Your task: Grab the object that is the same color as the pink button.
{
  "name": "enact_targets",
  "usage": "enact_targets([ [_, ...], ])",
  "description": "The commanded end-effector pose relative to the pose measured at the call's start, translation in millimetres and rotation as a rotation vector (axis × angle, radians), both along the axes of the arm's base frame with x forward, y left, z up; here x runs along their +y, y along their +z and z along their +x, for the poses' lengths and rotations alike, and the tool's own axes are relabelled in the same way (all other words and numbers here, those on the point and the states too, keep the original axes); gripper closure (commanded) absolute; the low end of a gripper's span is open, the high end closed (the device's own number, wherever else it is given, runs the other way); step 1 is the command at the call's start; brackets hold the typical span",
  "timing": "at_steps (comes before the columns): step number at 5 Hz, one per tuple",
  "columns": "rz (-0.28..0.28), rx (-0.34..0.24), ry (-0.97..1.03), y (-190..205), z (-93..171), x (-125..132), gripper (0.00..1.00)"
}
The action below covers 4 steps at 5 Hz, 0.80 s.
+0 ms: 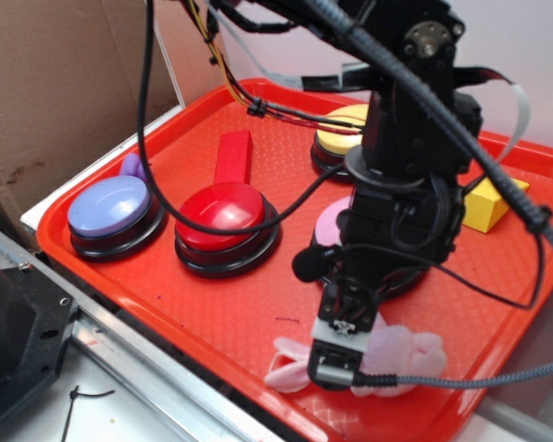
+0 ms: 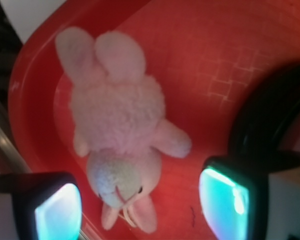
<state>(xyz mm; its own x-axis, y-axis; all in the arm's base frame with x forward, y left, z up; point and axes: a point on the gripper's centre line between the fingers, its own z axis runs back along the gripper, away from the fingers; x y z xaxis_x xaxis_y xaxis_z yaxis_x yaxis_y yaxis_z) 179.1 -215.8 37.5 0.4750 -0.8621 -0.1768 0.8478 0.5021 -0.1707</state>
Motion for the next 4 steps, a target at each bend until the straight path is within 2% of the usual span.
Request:
enact_targets([
  [1, -0.031, 0.016, -0.04, -7.9, -3.9, -1.4, 0.0],
  [2, -0.067, 0.016, -0.143, -7.1, -1.0, -10.0, 0.0],
  [3, -0.068, 0.016, -0.186, -8.3, 0.9, -10.6, 0.0],
  [4, -0.067, 0.03, -0.113, -13.2, -2.1, -3.2, 0.79],
])
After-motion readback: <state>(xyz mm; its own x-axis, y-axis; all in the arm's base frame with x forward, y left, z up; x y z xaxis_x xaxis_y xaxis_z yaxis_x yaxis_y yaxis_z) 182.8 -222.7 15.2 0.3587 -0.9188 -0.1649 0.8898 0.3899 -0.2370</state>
